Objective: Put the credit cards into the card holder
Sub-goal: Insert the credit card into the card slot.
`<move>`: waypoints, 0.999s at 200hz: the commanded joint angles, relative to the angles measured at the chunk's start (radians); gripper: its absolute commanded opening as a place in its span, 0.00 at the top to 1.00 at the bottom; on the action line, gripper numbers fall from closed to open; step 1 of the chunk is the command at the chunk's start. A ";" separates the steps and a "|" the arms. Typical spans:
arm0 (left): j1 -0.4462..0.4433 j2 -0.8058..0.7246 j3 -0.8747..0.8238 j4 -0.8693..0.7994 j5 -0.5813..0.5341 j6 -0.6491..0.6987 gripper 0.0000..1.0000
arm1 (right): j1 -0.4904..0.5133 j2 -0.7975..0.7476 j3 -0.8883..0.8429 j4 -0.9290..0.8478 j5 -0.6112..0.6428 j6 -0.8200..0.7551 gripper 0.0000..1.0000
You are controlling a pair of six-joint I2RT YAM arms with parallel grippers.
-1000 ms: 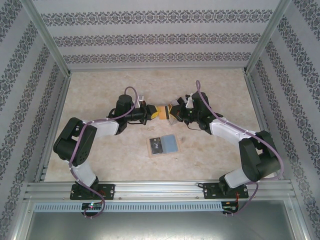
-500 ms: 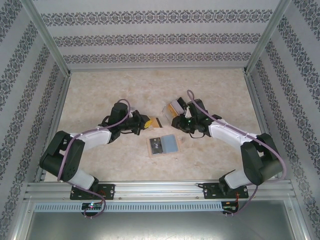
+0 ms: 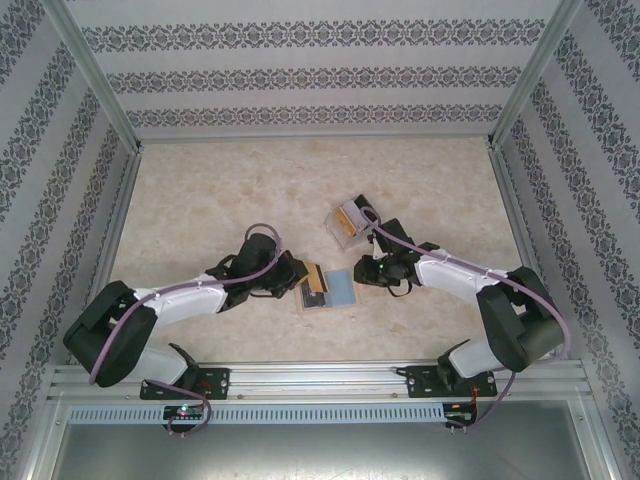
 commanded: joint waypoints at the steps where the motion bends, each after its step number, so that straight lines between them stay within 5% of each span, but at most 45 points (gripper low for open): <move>1: -0.032 -0.028 -0.064 0.064 -0.129 0.147 1.00 | 0.004 0.033 -0.032 0.048 -0.016 -0.030 0.73; 71: -0.080 0.007 -0.097 0.232 -0.120 0.285 1.00 | 0.014 0.067 -0.067 0.081 -0.007 -0.033 0.74; 200: -0.087 0.235 -0.097 0.420 -0.059 0.218 1.00 | 0.032 0.113 -0.057 0.097 -0.016 -0.025 0.74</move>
